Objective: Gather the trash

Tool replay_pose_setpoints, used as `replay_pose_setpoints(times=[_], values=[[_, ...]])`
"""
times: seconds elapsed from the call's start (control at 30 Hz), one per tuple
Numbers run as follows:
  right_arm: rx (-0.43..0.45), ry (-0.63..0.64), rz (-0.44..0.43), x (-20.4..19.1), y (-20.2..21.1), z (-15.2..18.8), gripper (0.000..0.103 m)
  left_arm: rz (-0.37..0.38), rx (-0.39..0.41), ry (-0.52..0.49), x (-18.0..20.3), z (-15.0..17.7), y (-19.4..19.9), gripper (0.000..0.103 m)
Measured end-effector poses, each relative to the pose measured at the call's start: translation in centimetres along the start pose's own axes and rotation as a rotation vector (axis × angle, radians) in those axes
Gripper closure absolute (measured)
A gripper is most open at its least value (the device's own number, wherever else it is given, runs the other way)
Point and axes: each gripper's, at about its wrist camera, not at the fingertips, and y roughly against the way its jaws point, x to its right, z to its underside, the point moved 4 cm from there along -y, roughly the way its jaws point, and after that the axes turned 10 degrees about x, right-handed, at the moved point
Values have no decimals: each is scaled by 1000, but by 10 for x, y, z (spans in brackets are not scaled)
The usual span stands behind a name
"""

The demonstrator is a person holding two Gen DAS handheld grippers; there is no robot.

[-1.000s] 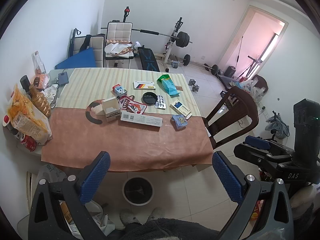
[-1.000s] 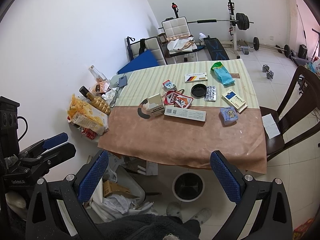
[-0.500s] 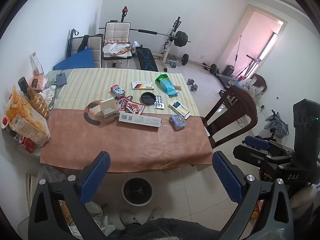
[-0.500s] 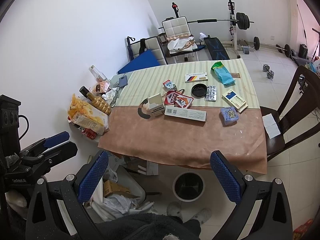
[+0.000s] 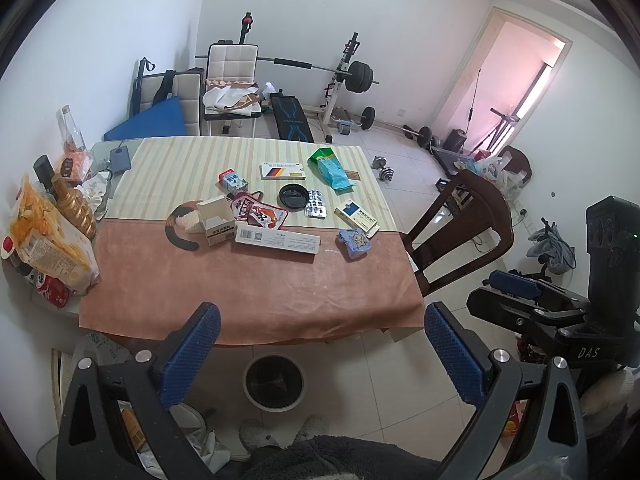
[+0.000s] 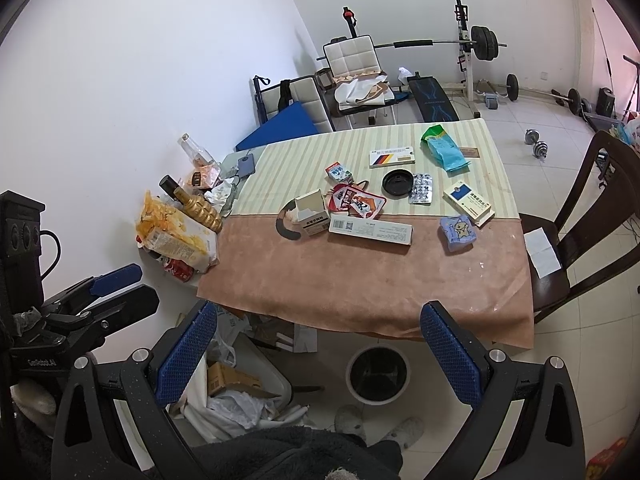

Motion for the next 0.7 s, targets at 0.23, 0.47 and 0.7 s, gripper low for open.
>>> replay_pose_setpoints(times=[0.23, 0.47, 0.7], values=[[2, -1, 0, 0, 0, 1, 0, 3, 0, -1, 9, -2, 2, 0], [9, -7, -1, 1, 0, 0, 0, -8, -13, -6, 13, 6, -3, 0], [30, -76, 144, 21, -16, -6, 0, -303, 15, -70, -21, 4, -53, 0]])
